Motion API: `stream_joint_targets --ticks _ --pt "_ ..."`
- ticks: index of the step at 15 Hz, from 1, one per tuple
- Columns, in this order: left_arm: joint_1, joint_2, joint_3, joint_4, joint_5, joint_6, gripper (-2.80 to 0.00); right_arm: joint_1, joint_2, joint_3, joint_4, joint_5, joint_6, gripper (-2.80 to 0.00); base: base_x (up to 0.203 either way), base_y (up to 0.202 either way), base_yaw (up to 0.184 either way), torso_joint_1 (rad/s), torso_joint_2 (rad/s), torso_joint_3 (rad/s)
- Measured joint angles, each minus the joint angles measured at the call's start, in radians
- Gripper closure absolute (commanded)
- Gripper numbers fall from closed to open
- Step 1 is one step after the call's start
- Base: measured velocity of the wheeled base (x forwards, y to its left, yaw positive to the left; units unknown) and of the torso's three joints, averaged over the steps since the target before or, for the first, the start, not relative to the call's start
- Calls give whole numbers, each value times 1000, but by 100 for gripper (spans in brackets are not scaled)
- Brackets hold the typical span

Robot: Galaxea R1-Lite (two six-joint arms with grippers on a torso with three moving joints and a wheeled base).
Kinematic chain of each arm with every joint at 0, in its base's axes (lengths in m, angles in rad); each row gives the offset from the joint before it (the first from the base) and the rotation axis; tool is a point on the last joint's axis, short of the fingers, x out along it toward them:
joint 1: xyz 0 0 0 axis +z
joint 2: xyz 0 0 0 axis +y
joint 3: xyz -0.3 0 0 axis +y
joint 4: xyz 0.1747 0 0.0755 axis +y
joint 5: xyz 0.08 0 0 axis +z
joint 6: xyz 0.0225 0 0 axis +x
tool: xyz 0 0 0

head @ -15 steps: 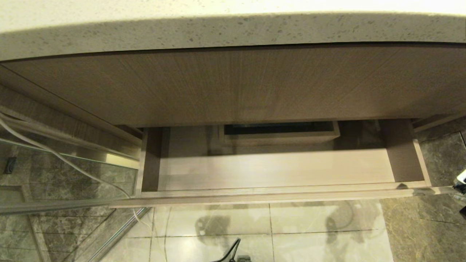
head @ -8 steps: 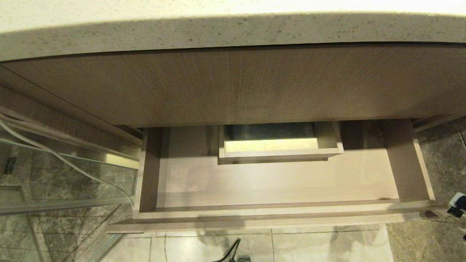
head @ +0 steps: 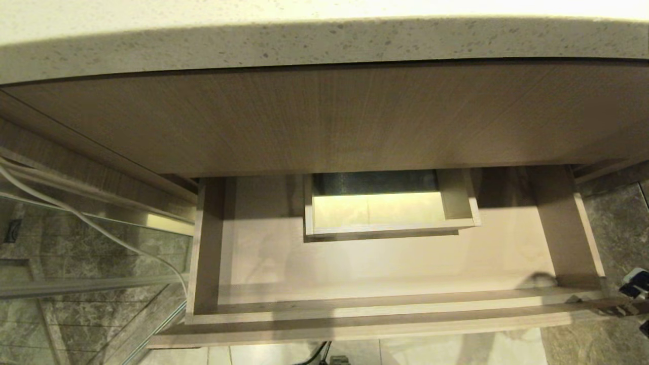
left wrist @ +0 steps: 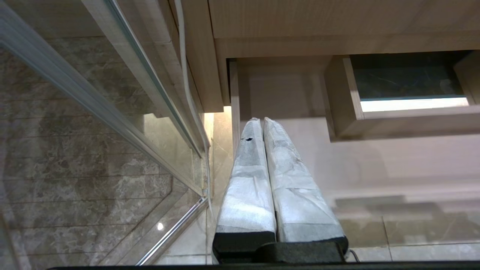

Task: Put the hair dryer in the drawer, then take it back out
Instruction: Close the drawer

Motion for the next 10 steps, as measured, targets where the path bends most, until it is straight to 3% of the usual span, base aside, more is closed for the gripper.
stream_joint_targets --ticks 6,10 --pt "0 0 0 0 0 0 0 75 -26 -45 -116 9 170 0 0 0 0 0 0 0" --pt "0 0 0 0 0 -1 0 122 -47 -66 -273 4 267 0 0 0 0 0 0 0"
